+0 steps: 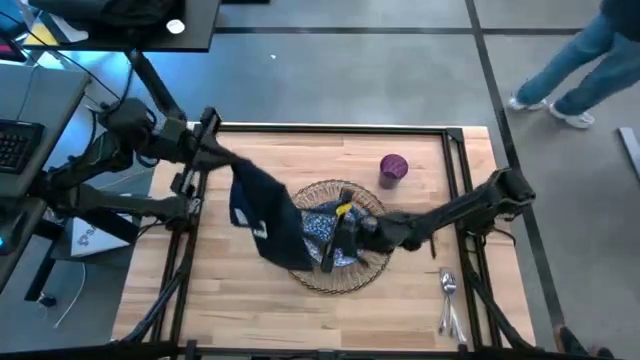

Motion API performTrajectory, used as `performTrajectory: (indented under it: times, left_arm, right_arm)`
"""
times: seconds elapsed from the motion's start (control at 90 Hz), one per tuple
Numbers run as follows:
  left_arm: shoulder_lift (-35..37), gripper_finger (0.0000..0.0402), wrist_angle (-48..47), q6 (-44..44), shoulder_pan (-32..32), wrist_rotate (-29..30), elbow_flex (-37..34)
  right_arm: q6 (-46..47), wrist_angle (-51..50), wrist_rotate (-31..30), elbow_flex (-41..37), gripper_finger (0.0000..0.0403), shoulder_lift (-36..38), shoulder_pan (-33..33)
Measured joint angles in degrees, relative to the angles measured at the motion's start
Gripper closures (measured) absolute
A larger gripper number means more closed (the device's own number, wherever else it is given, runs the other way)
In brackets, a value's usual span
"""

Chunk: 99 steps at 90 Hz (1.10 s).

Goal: Set table place
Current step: Fold the blue table napkin

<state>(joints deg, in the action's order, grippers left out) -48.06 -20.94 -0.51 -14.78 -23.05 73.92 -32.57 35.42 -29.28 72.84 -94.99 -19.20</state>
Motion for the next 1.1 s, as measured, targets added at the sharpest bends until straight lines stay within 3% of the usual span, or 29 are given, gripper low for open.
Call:
performTrajectory:
  times: [0.289, 0.533, 0.711, 0.867, 1.1]
  left_arm:
    - [-3.9, 0.0402, -0.1, 5.3, -7.8, -0.1, 3.3]
    - [-9.1, 0.0402, -0.4, 10.6, -15.7, -10.3, 5.2]
    - [-10.9, 0.0402, -2.4, 10.4, -20.1, -20.9, 5.3]
    - [-11.9, 0.0402, -7.7, 6.5, -22.8, -22.2, 5.3]
    - [-12.7, 0.0402, -7.4, 7.6, -24.3, -27.3, 5.3]
  right_arm:
    - [1.2, -10.1, 10.6, 0.0, 0.0206, 10.7, 8.4]
    - [3.2, -24.7, 11.8, 0.1, 0.0206, 18.2, 14.2]
    - [8.6, -37.9, 13.8, 0.0, 0.0206, 18.9, 18.7]
    - [11.1, -45.1, 16.3, -0.1, 0.0206, 18.4, 21.7]
    - [9.9, -42.5, 16.0, -7.8, 0.0206, 16.4, 24.9]
